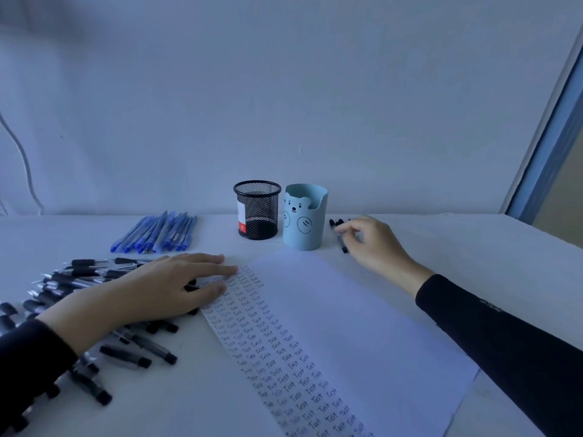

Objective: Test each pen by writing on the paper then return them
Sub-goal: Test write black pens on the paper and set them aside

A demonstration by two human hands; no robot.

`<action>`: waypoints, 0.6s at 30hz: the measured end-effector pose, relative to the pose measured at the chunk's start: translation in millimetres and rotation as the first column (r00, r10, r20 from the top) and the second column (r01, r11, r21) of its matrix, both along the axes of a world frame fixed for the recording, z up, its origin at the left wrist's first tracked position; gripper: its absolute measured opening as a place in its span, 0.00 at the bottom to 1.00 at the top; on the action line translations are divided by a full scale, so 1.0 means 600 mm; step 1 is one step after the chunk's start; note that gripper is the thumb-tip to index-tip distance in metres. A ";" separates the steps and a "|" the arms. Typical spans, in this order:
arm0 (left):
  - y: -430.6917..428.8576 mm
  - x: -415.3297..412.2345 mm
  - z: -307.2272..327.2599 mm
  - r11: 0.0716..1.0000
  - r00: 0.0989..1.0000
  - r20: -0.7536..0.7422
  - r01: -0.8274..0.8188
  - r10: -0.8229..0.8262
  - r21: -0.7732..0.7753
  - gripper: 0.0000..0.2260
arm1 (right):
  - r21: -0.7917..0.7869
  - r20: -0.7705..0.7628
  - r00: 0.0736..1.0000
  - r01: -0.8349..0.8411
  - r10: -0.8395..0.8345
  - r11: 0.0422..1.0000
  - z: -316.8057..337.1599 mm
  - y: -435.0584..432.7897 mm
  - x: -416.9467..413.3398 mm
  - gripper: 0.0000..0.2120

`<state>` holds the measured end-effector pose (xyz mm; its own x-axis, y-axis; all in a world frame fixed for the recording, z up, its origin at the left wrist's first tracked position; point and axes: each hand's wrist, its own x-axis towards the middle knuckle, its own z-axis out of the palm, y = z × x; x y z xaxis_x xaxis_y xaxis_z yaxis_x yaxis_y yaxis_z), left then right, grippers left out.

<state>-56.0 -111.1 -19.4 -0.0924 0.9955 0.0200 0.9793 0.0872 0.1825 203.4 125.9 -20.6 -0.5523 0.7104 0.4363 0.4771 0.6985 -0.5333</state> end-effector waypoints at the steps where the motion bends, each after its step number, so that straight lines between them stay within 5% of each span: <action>1: -0.001 0.002 0.002 1.000 0.999 0.039 -0.004 0.003 0.018 0.30 | -0.001 0.007 0.998 -0.069 0.069 0.998 0.002 -0.018 -0.009 0.12; 4: -0.002 -0.001 0.013 0.987 0.976 0.209 -0.084 0.054 0.137 0.19 | 0.037 0.061 0.962 -0.268 0.266 0.963 -0.004 -0.063 -0.033 0.11; 9: -0.010 -0.064 0.028 0.891 0.973 0.124 -0.230 0.197 0.391 0.11 | 0.143 0.148 0.907 -0.413 0.393 0.899 -0.025 -0.086 -0.049 0.10; 18: -0.026 -0.089 0.040 0.945 0.967 0.141 -0.241 0.213 0.223 0.07 | 0.170 0.146 0.909 -0.413 0.391 0.895 -0.036 -0.075 -0.044 0.12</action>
<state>-109.2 -126.4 4.4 -0.3309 0.9156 0.2284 0.9101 0.2456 0.3338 177.0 81.1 -42.1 -0.8229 0.3262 0.4653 0.1795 0.9261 -0.3319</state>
